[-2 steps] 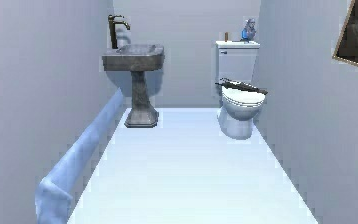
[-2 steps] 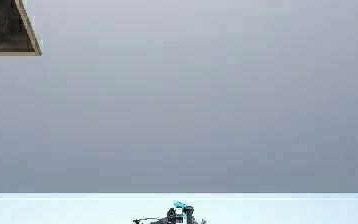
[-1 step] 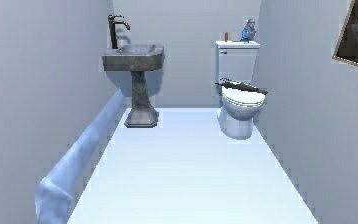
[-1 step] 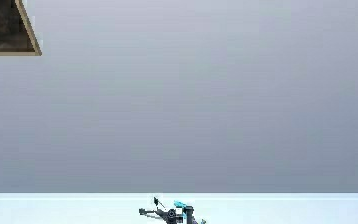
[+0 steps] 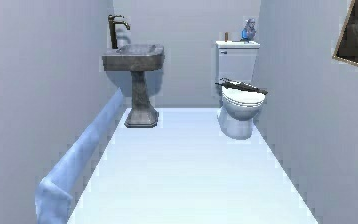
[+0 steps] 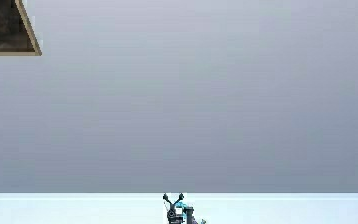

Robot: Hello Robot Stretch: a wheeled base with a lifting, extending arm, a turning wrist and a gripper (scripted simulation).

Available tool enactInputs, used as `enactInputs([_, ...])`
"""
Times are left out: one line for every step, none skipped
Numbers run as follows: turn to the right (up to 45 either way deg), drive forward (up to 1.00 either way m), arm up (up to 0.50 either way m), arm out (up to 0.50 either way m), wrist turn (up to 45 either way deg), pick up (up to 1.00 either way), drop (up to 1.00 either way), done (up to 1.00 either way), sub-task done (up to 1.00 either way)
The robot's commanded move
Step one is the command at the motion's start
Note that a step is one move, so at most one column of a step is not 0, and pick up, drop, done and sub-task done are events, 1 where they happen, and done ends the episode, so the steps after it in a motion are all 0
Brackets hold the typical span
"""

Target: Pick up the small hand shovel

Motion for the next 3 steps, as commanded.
enactInputs([0.0,0.0,0.0,0.0,36.0,0.0,0.0,0.0,0.0])
enactInputs([0.0,0.0,-0.28,0.0,0.0,0.0,0.0,0.0,0.0])
enactInputs([0.0,0.0,0.0,0.0,0.0,1.0,0.0,0.0,0.0])
